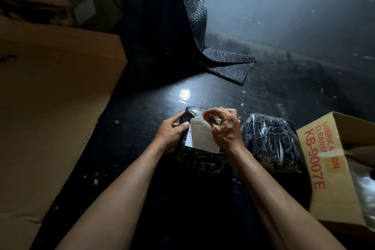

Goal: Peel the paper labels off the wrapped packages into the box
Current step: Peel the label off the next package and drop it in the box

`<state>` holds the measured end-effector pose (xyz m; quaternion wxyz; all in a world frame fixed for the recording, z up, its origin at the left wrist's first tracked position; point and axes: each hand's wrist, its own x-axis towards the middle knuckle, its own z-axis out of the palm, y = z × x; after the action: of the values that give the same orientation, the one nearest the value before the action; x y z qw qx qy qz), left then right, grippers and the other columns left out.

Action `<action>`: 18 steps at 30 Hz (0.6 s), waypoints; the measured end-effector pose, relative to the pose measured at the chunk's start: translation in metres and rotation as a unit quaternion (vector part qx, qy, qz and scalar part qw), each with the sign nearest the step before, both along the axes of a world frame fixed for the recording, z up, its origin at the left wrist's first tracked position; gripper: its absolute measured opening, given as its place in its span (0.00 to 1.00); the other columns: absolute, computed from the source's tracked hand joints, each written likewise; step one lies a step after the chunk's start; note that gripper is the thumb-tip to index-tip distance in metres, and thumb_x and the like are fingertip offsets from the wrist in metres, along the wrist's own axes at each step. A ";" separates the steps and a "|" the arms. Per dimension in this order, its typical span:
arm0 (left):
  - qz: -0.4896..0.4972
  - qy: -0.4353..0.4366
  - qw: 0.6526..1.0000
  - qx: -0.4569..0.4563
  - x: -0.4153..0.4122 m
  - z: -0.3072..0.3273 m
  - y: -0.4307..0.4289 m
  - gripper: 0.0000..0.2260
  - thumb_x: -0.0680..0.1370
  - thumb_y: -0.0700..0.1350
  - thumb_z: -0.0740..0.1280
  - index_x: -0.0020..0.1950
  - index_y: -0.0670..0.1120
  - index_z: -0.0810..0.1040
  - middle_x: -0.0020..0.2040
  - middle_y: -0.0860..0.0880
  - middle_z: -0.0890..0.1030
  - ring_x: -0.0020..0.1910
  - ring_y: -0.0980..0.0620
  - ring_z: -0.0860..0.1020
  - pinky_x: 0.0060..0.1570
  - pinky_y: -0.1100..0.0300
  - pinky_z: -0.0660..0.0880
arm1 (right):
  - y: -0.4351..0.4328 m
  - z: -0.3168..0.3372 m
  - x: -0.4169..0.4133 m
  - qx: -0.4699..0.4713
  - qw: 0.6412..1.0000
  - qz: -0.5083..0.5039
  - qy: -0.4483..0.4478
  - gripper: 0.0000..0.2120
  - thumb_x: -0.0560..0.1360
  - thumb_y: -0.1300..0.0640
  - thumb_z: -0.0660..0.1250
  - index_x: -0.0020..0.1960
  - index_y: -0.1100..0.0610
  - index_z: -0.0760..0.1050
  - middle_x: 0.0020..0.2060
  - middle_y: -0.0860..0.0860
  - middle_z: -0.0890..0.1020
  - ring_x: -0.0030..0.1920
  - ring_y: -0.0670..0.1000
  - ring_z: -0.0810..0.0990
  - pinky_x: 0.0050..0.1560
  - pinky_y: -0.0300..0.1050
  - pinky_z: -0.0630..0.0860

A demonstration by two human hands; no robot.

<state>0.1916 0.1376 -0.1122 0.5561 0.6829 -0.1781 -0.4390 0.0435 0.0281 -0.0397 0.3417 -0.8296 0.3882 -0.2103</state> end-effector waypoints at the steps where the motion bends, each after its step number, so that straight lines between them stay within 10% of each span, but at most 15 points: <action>1: 0.004 -0.001 1.000 0.000 0.000 0.000 0.000 0.24 0.77 0.44 0.72 0.73 0.56 0.74 0.49 0.47 0.87 0.46 0.49 0.86 0.49 0.53 0.82 | 0.001 0.001 -0.001 0.003 1.000 -0.007 -0.011 0.07 0.76 0.54 0.71 0.47 0.42 0.82 0.45 0.33 0.79 0.57 0.49 0.71 0.57 0.64 0.74; 9: 0.021 0.035 0.999 -0.020 -0.005 0.004 -0.001 0.25 0.77 0.39 0.71 0.73 0.49 0.74 0.48 0.43 0.87 0.45 0.46 0.85 0.54 0.49 0.81 | 0.004 0.002 -0.018 0.027 0.998 -0.012 -0.053 0.05 0.74 0.52 0.74 0.48 0.42 0.83 0.45 0.32 0.81 0.58 0.46 0.72 0.58 0.62 0.76; 18: -0.003 -0.013 1.000 0.014 -0.004 -0.004 0.000 0.34 0.64 0.57 0.74 0.71 0.58 0.75 0.48 0.49 0.88 0.49 0.49 0.86 0.59 0.45 0.80 | 0.016 0.010 -0.029 0.042 0.996 -0.014 -0.073 0.08 0.73 0.58 0.75 0.47 0.45 0.84 0.42 0.30 0.80 0.57 0.46 0.73 0.57 0.57 0.79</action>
<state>0.1871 0.1378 -0.1161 0.5429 0.6959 -0.1812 -0.4338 0.0149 0.0438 -0.0297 0.4005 -0.7914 0.3824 -0.2587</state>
